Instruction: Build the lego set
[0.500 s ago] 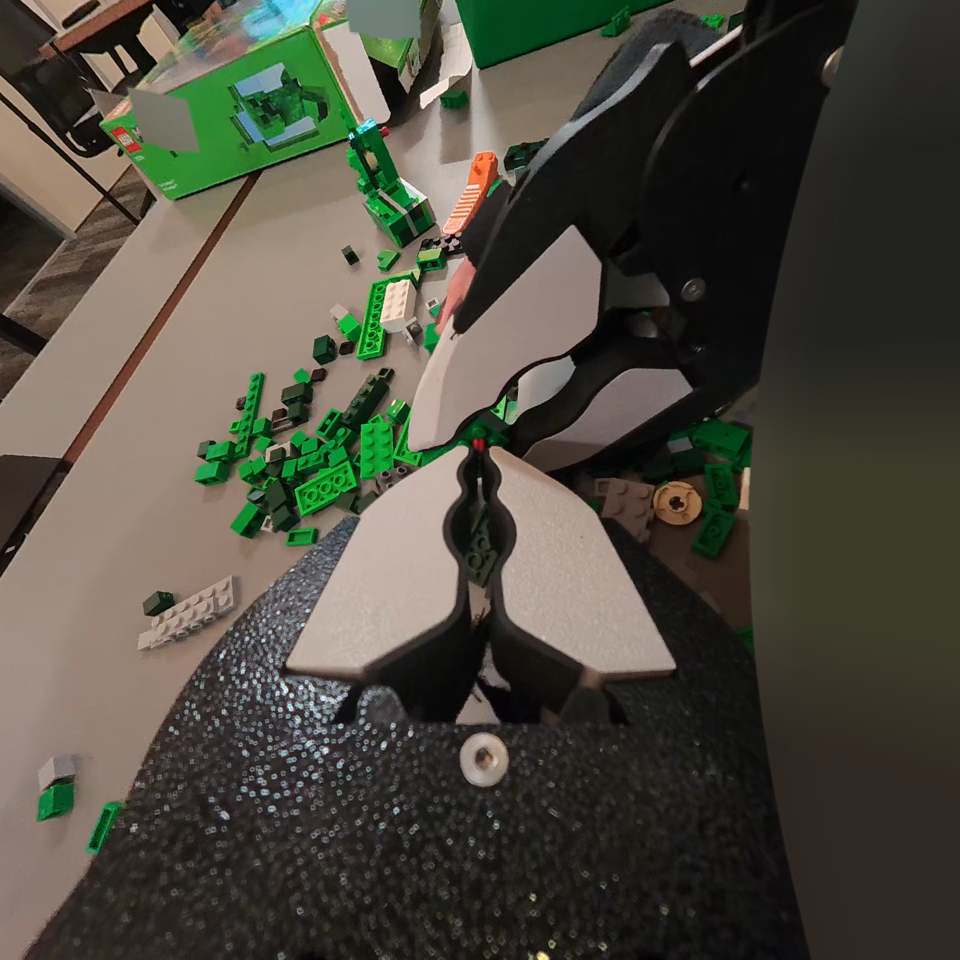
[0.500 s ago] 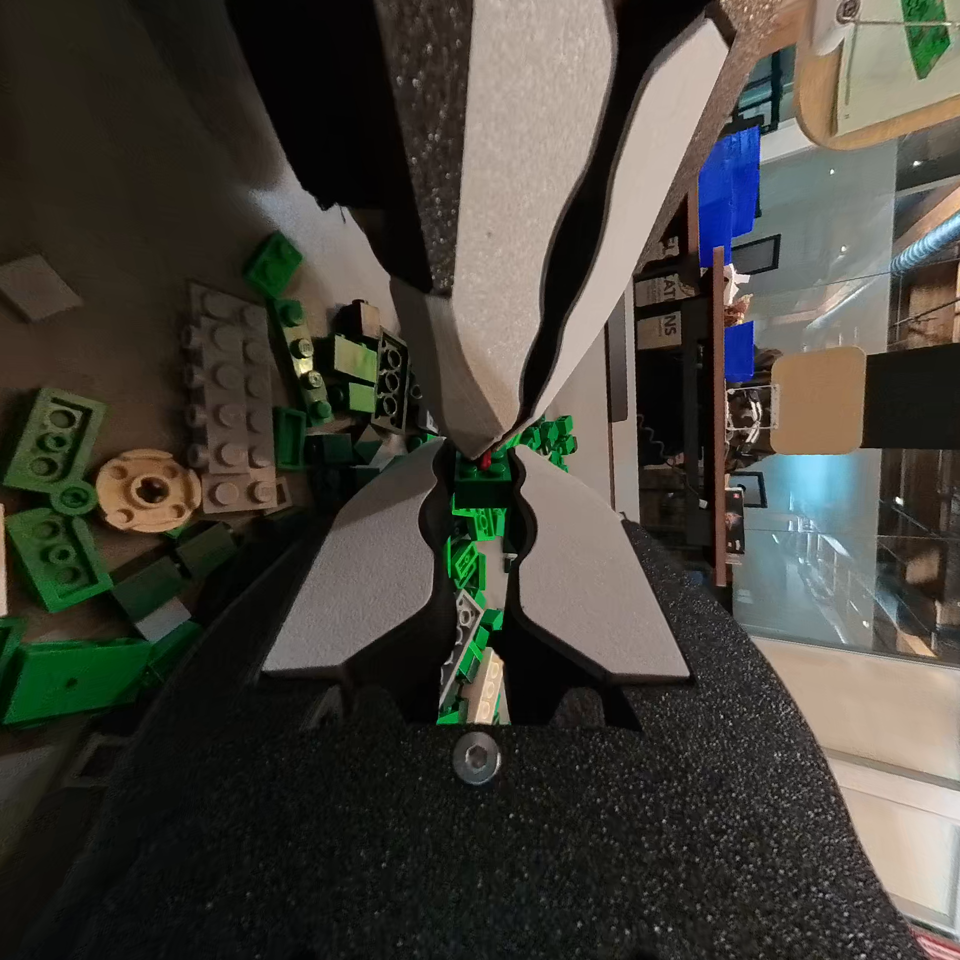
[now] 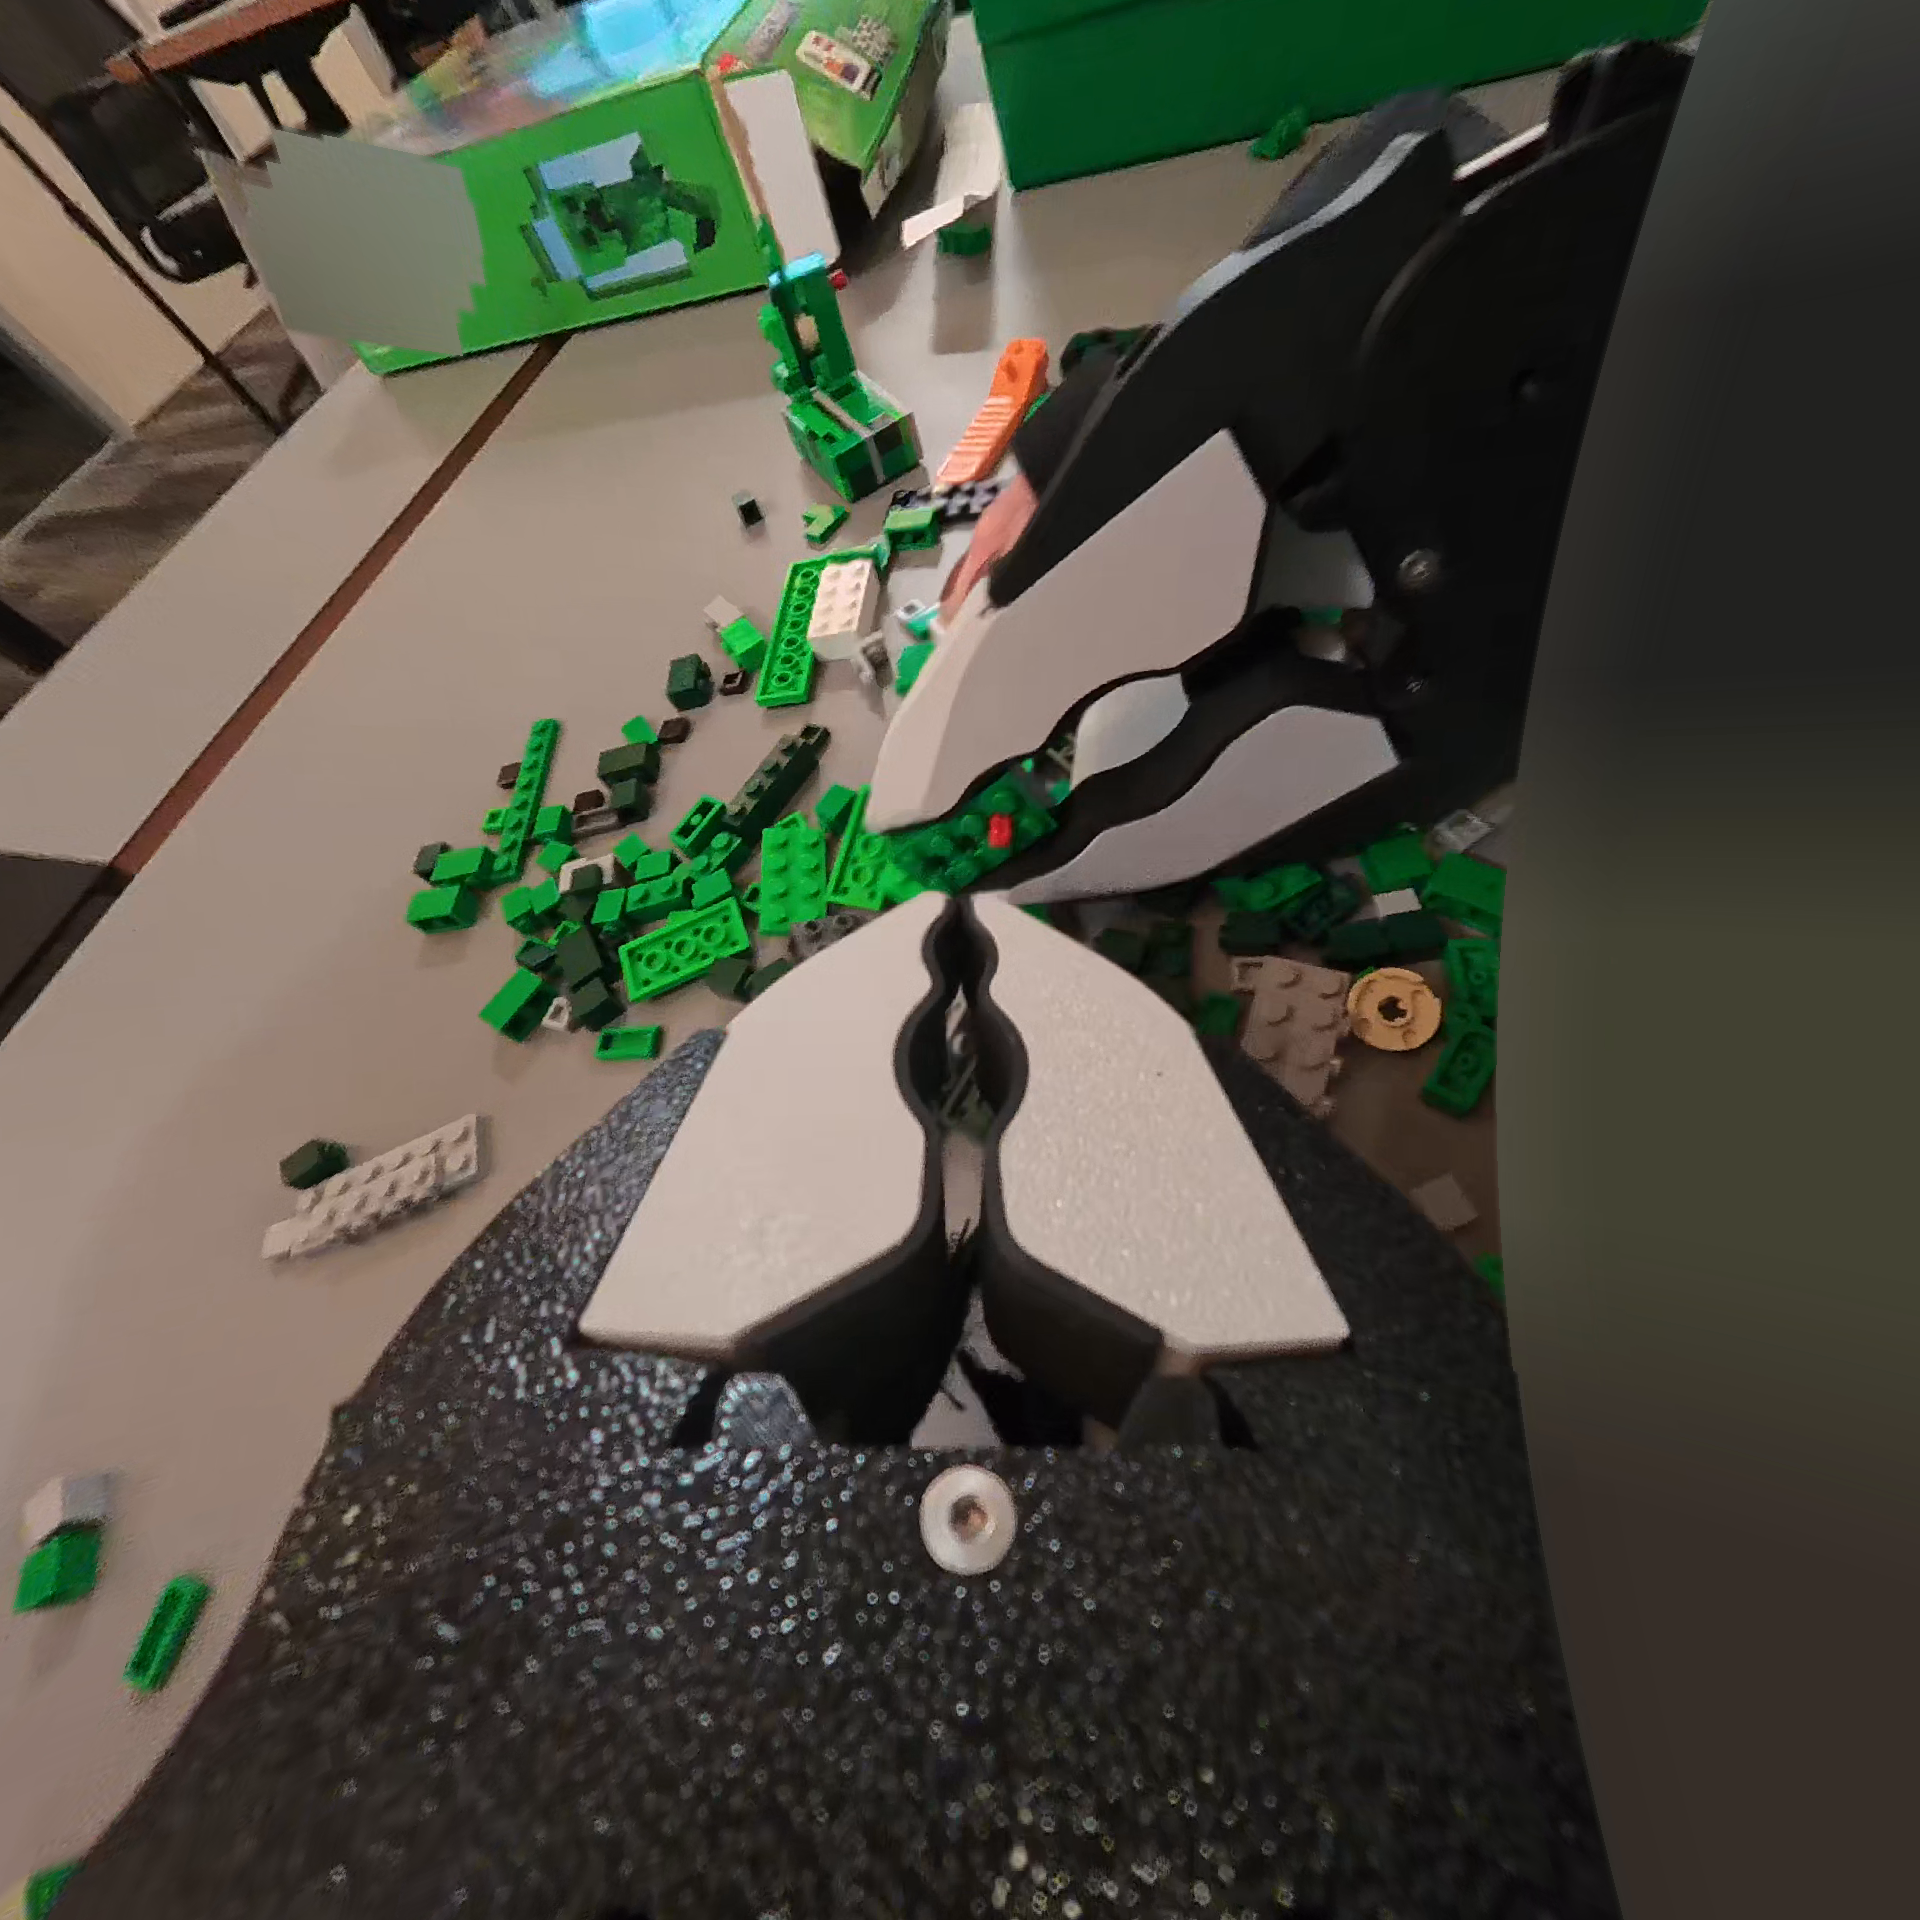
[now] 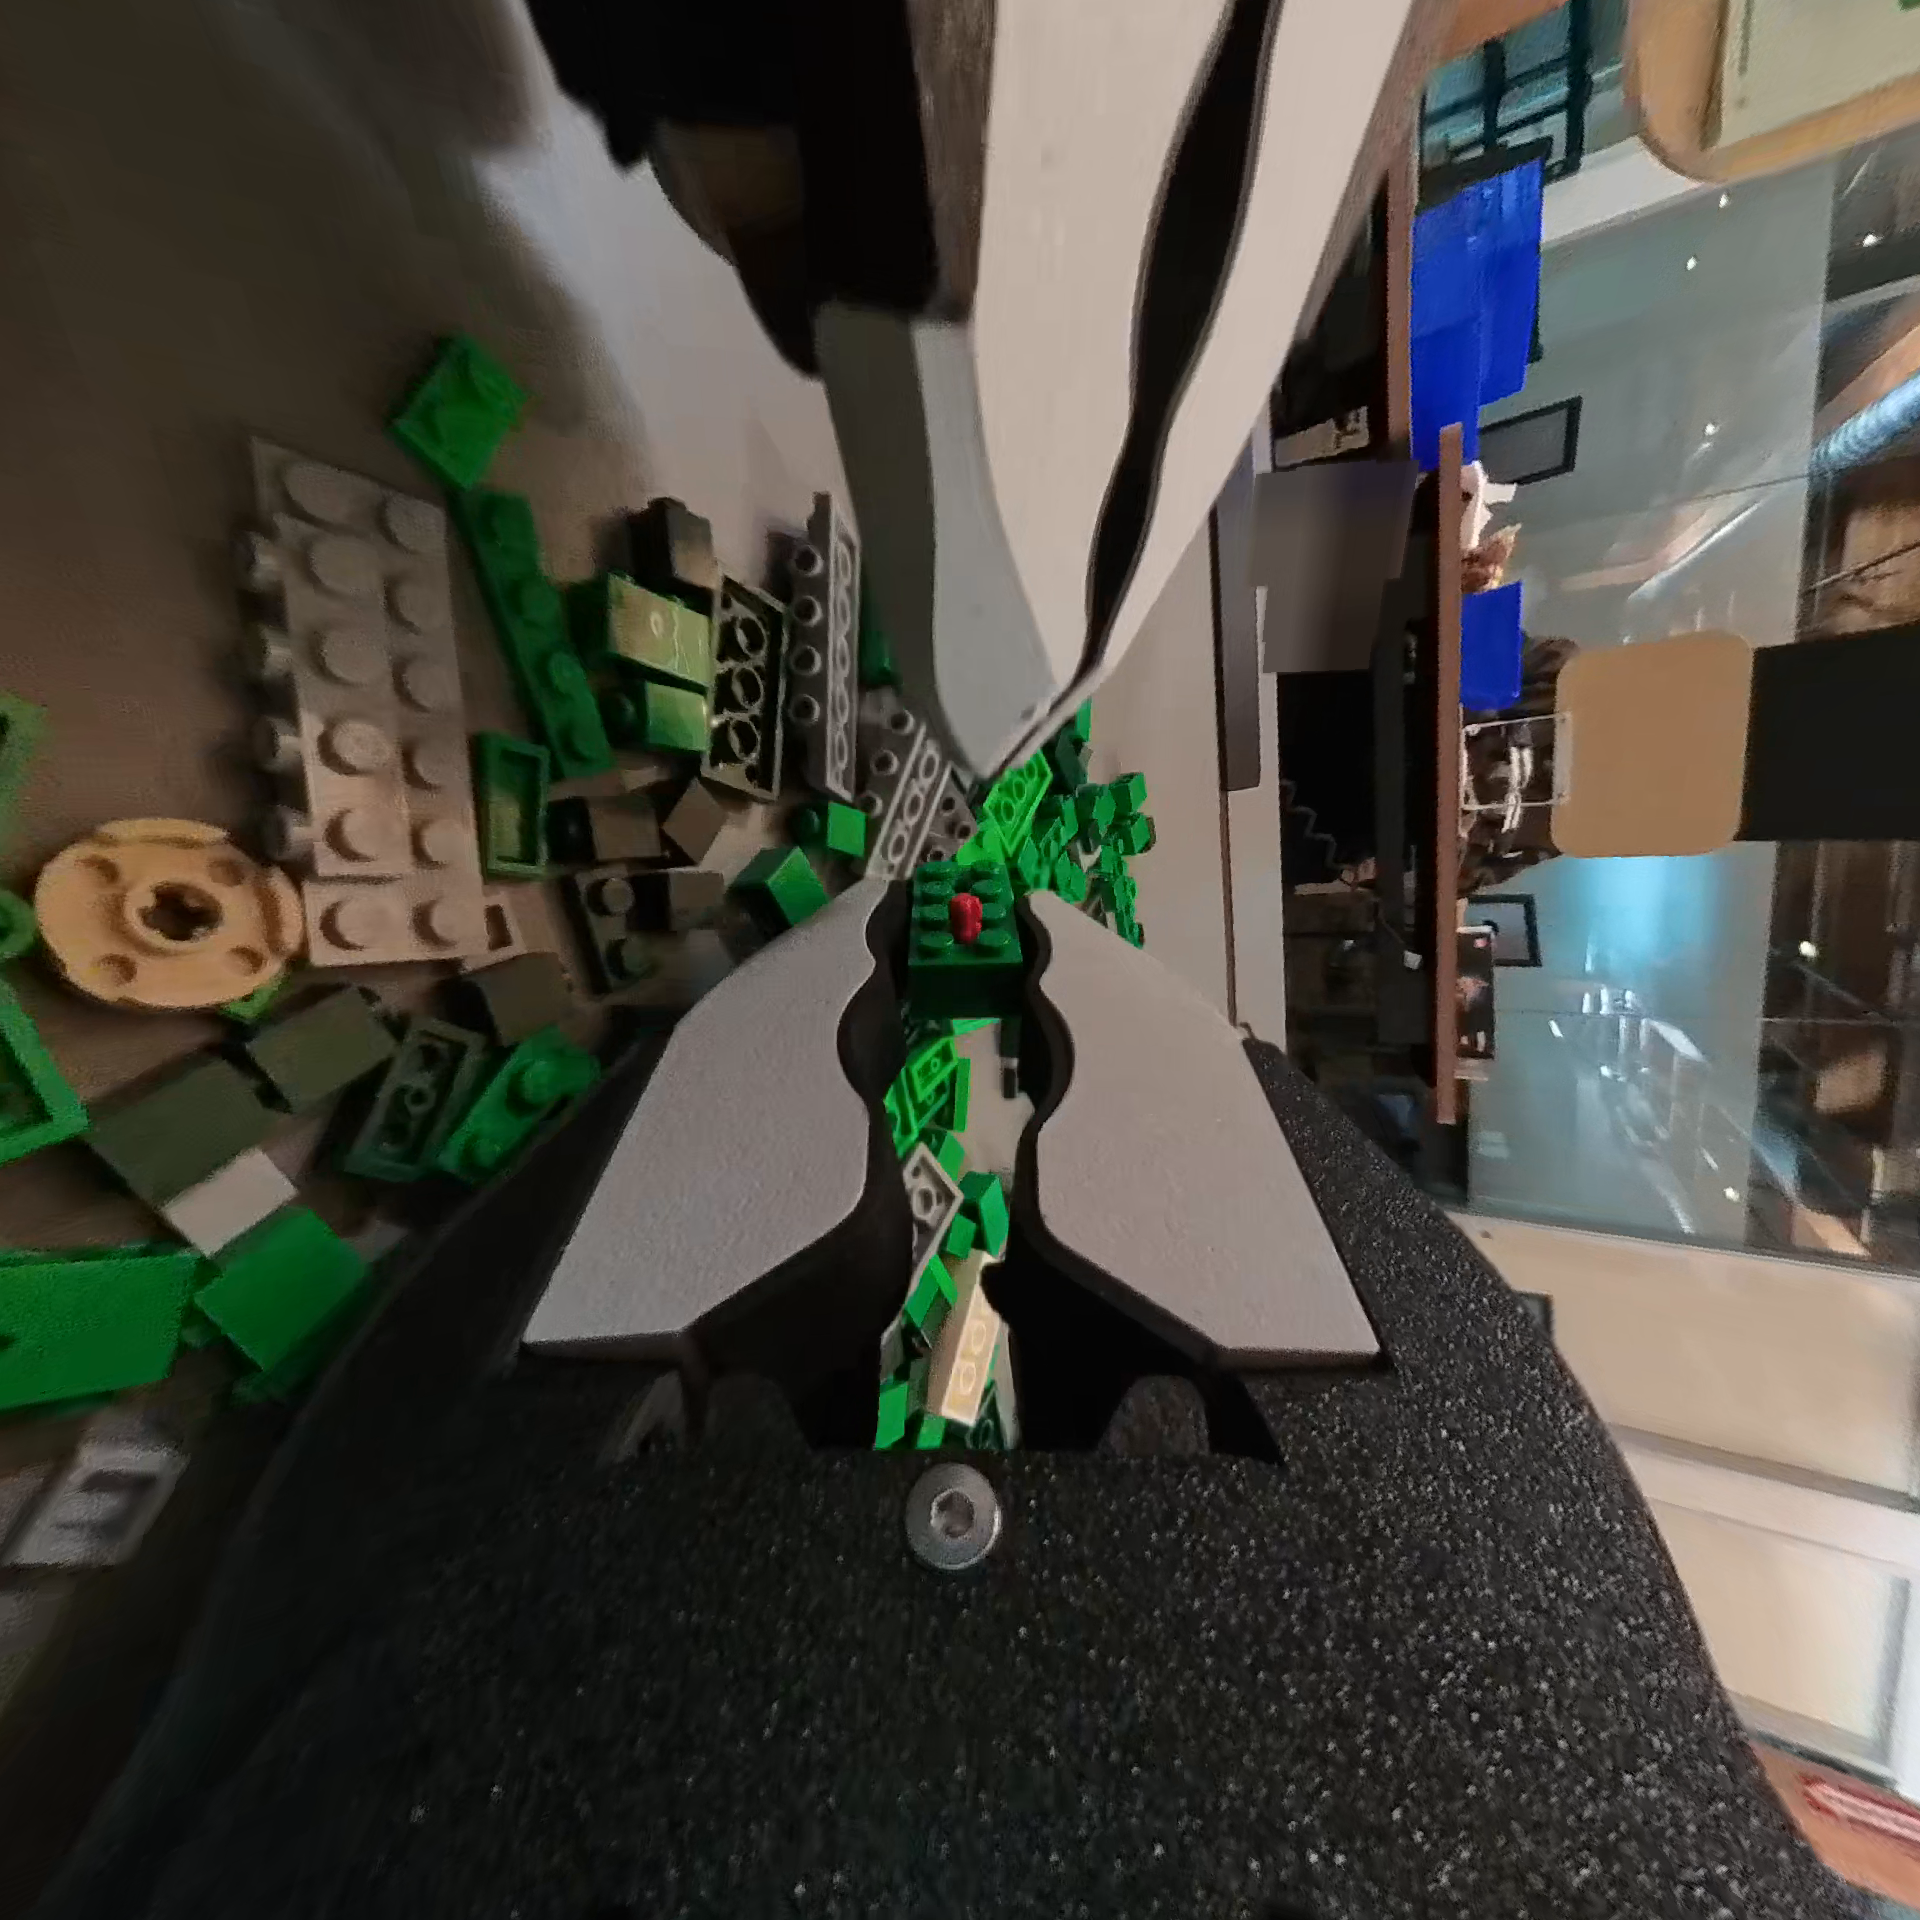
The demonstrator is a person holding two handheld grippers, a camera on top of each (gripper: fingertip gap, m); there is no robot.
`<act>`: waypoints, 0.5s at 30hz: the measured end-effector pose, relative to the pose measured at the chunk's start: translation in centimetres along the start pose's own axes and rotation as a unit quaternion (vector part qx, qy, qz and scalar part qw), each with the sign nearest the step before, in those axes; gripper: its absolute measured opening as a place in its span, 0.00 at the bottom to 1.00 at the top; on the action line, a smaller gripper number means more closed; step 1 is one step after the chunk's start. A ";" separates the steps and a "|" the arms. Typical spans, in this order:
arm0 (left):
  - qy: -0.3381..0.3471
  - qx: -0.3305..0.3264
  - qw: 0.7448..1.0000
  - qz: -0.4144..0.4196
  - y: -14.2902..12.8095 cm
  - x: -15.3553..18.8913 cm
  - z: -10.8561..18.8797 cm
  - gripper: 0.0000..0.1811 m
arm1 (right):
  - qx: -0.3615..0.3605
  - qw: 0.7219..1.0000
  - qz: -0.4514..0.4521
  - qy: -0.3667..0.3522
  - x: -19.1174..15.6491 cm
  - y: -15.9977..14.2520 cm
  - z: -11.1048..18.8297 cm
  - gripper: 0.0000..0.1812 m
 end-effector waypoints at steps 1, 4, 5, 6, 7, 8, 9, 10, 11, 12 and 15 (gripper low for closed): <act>0.002 0.010 1.000 -0.014 0.3 0.4 -0.1 0.00 | 0.001 1.000 0.002 -0.001 0.0 0.1 0.0 0.10; 0.027 0.018 0.999 -0.040 0.7 0.6 -0.1 0.00 | 0.004 1.000 0.001 -0.002 0.0 0.2 0.1 0.10; 0.025 0.017 0.999 -0.039 0.6 0.7 -0.2 0.00 | 0.007 1.000 0.003 -0.003 0.0 0.3 0.1 0.10; 0.017 0.015 0.999 -0.037 0.6 0.8 -0.3 0.00 | 0.009 1.000 0.006 -0.003 -0.1 0.4 0.2 0.10; 0.013 0.015 0.999 -0.036 0.6 0.9 -0.4 0.00 | 0.011 1.000 0.009 -0.003 -0.2 0.5 0.2 0.10; 0.016 0.016 0.999 -0.037 0.7 0.8 -0.4 0.00 | 0.014 1.000 0.012 -0.004 -0.2 0.7 0.3 0.10; 0.020 0.016 0.999 -0.039 0.7 0.8 -0.4 0.01 | 0.015 1.000 0.014 -0.005 -0.3 0.8 0.3 0.10; 0.021 0.018 0.999 -0.040 0.8 0.9 -0.3 0.06 | 0.016 1.000 0.015 -0.004 -0.4 0.9 0.3 0.10; 0.018 0.017 0.999 -0.041 0.8 0.9 -0.4 0.08 | 0.017 1.000 0.015 -0.004 -0.4 0.9 0.3 0.10; 0.016 0.013 0.999 -0.041 0.7 1.0 -0.5 0.09 | 0.017 1.000 0.014 -0.004 -0.4 0.9 0.3 0.10; 0.015 0.007 0.999 -0.046 0.6 1.1 -0.6 0.05 | 0.020 1.000 0.011 -0.002 -0.4 0.9 0.3 0.10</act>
Point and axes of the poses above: each gripper's, where its closed fingertips meet, z back along the fingers, y out of its top, x = y × z across the jaws, the point moved 3 cm from there along z, back along the fingers, and after that the axes turned 12 degrees about -x, right-handed, at the moved point
